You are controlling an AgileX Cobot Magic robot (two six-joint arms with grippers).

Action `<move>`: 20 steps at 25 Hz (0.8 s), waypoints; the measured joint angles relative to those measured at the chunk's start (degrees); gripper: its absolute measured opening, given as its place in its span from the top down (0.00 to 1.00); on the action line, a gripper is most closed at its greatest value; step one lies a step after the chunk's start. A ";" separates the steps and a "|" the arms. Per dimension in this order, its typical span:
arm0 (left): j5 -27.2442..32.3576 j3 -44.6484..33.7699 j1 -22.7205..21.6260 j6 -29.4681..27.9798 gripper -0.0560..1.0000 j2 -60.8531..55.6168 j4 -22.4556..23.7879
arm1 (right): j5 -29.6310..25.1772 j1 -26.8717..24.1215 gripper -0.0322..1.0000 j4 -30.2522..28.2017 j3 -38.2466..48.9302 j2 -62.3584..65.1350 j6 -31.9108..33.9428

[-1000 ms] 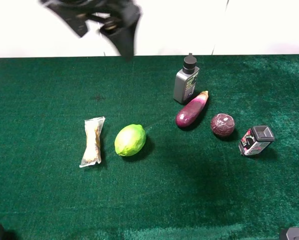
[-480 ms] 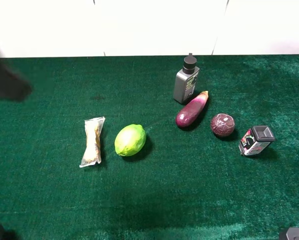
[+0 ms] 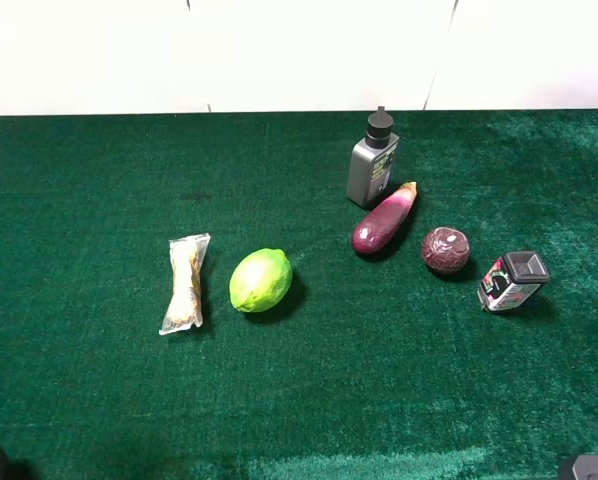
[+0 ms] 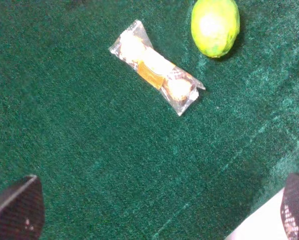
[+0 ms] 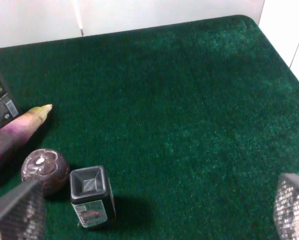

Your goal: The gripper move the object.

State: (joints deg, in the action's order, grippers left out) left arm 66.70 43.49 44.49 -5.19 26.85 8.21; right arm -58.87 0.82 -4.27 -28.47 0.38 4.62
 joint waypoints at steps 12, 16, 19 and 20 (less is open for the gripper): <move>-0.29 -10.72 -21.25 0.00 0.04 -12.78 -3.99 | 0.00 0.00 0.30 0.00 0.00 0.00 0.00; -0.68 -12.66 -27.67 0.46 0.04 -14.15 -6.02 | 0.00 0.00 0.30 0.00 0.00 0.00 0.00; -1.83 -12.85 -31.95 1.64 0.04 -15.31 -6.43 | 0.00 0.00 0.30 0.00 0.00 0.00 0.00; -2.10 -12.85 -33.41 1.95 0.04 -15.73 -6.49 | 0.00 0.00 0.30 0.00 0.00 0.00 0.00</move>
State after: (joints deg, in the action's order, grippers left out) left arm 64.59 30.65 11.08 -3.24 11.12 1.72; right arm -58.87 0.82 -4.27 -28.47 0.38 4.62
